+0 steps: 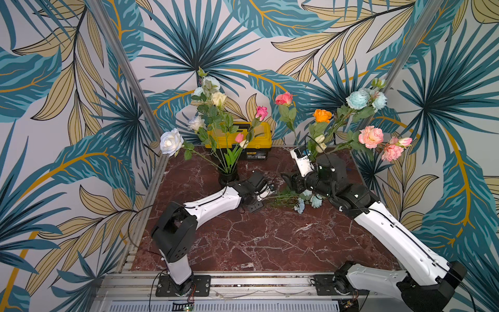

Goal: Pick out blue flowers from the vase
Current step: Place the flower at the center of the board, then pick up the flower from the vase.

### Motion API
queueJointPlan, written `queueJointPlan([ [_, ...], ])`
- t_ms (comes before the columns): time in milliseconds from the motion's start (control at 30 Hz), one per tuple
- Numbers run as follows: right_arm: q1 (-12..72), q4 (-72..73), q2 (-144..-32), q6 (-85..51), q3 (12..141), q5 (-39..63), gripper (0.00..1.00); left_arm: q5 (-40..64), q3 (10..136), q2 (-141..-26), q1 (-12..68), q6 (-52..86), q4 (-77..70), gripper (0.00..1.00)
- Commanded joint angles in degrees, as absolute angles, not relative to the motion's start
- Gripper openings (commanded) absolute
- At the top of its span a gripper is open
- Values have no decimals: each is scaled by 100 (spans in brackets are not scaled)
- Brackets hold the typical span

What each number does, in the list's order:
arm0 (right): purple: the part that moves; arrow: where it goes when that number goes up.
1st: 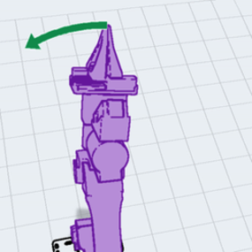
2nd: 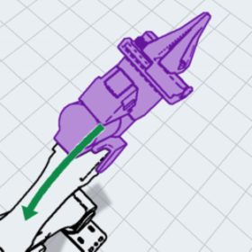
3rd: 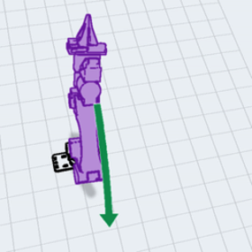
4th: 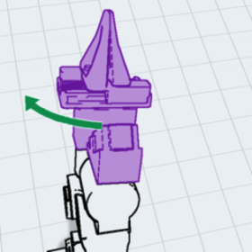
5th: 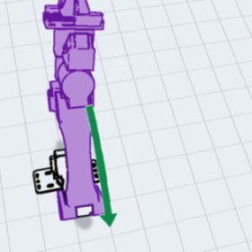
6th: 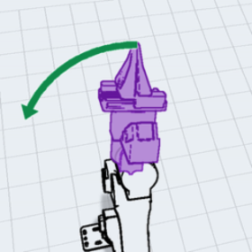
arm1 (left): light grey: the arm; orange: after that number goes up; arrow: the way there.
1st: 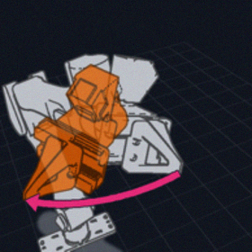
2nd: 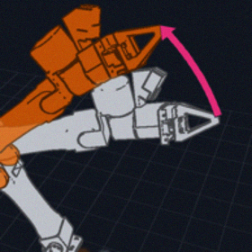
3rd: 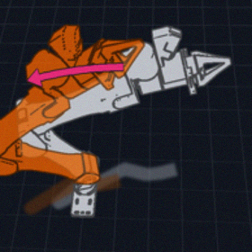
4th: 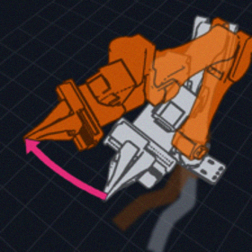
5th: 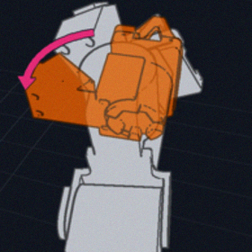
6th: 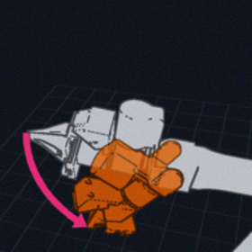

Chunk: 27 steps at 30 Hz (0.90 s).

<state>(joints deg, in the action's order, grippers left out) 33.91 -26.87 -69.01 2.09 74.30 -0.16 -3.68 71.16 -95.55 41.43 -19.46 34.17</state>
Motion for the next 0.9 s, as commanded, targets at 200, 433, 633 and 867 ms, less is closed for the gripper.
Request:
queueJointPlan([
  [200,3794,-2575,-7910,657,8433,382,62,1125,5242,-6998,3087,-347,1733,66],
  [433,4122,-2610,-9120,934,9629,827,62,1319,3413,-5422,1625,1284,209,66],
  [633,4365,-2771,-10196,1069,10732,1143,61,1294,2543,-4560,698,2080,-163,66],
  [867,4491,-3072,-11624,1103,12400,1390,59,1792,2302,-4606,-366,2655,-642,67],
])
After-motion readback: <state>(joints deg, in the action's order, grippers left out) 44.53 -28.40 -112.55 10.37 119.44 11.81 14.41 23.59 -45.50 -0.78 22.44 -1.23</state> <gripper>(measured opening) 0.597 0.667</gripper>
